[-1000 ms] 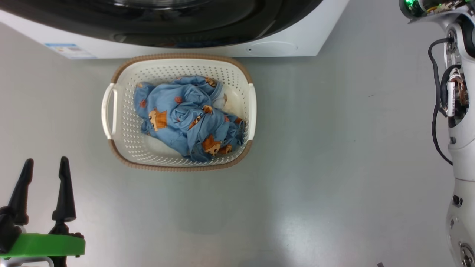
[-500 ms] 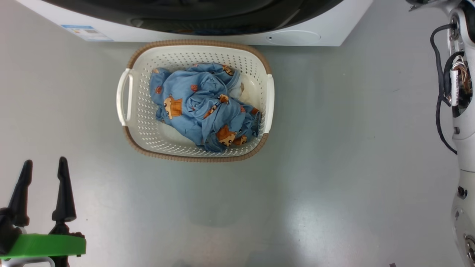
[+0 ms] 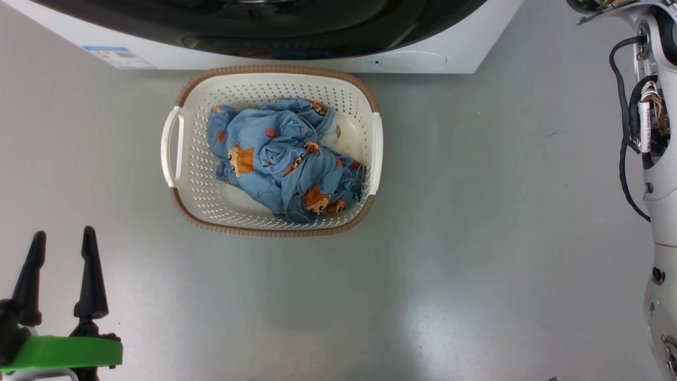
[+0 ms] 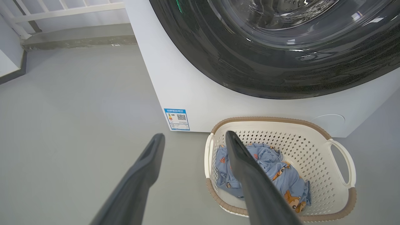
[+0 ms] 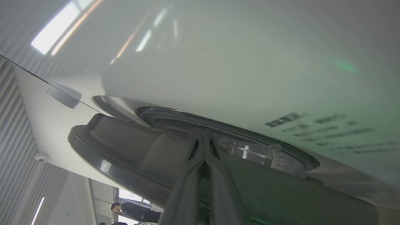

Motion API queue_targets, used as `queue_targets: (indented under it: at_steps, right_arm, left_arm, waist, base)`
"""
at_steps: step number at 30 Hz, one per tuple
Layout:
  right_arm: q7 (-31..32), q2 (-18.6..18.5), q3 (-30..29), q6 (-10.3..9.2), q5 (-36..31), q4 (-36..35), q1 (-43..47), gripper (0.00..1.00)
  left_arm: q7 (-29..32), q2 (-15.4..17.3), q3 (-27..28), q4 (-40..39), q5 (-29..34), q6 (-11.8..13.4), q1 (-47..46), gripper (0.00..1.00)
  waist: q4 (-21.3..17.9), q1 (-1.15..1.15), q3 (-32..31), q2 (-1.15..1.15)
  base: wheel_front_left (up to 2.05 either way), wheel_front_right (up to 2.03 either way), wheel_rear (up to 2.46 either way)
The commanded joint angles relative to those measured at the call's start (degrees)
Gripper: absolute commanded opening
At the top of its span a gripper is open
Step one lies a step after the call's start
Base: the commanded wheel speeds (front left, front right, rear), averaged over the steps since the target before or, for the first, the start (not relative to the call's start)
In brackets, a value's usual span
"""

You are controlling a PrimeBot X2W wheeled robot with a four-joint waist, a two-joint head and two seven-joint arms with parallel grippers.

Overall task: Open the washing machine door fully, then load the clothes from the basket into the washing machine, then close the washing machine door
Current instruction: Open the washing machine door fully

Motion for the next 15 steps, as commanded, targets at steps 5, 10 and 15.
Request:
queue_targets:
  at_steps: [5,10,15]
  right_arm:
    - [0.7,1.3,1.2,-0.06,0.8,-0.4,0.6,0.0]
    - [0.3,2.3,2.0,-0.06,0.4,0.2,1.1,0.0]
    - [0.3,3.0,2.5,-0.06,0.4,0.6,1.1,0.0]
  left_arm:
    - [-0.5,2.0,2.6,-0.9,-0.4,-0.2,1.6,1.0]
    - [-0.5,2.1,2.7,-1.3,-0.4,-0.2,1.6,1.0]
    - [-0.5,2.0,3.1,-1.3,-0.5,-0.2,1.5,1.0]
  waist:
    - [-0.4,0.0,-0.4,0.0]
    - [-0.3,0.0,0.0,0.0]
    - [0.3,0.0,0.2,0.0]
  base:
    - [0.0,0.0,0.0]
    - [0.0,0.0,0.0]
    - [0.0,0.0,0.0]
